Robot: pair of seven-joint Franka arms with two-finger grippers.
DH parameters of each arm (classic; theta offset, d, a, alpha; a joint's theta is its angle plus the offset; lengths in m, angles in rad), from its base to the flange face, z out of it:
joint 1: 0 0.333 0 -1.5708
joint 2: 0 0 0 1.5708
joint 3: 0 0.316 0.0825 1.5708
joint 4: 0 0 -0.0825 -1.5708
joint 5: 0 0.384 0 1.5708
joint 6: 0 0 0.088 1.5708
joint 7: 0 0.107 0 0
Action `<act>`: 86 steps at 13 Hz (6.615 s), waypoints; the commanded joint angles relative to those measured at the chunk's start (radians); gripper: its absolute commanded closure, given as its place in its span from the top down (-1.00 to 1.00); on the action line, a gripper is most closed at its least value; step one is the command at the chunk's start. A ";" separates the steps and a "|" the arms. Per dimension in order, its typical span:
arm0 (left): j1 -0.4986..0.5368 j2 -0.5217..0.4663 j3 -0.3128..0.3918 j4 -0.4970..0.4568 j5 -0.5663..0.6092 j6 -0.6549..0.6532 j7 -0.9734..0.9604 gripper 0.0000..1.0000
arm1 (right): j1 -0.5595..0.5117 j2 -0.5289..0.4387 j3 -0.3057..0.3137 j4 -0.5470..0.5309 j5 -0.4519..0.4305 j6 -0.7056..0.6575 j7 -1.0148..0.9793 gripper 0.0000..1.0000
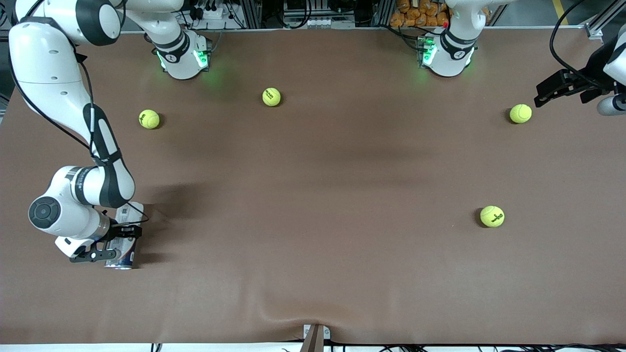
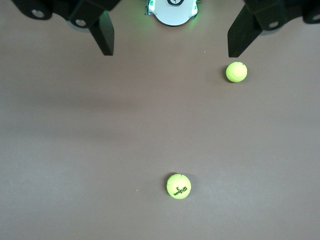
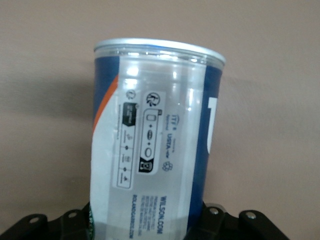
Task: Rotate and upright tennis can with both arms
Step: 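Carry the can with the right gripper toward the table middle, then hold the can with the right gripper while the left gripper reaches toward it, then grasp the can end with the left gripper while the right gripper releases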
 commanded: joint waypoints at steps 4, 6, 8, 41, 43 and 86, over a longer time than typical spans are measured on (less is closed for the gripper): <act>0.007 0.011 -0.004 -0.002 -0.004 0.019 0.021 1.00 | 0.012 -0.002 0.122 0.076 -0.005 -0.008 -0.166 0.41; 0.007 0.010 -0.004 -0.010 -0.004 0.018 0.019 1.00 | 0.024 -0.002 0.191 0.078 -0.009 -0.005 -0.177 0.41; 0.008 0.004 -0.004 -0.019 -0.004 0.018 0.019 1.00 | 0.085 -0.002 0.246 0.085 -0.016 -0.005 -0.218 0.41; 0.022 0.214 -0.010 -0.172 -0.416 0.140 0.018 1.00 | 0.562 0.035 0.329 0.139 -0.174 0.002 -0.531 1.00; 0.018 0.259 -0.015 -0.240 -0.528 0.212 0.021 1.00 | 0.499 0.025 0.384 0.139 -0.174 -0.021 -0.533 1.00; -0.371 0.942 -0.009 -0.035 -1.549 0.722 0.423 -1.00 | -0.304 -0.457 0.524 0.148 -0.100 -0.716 -0.045 1.00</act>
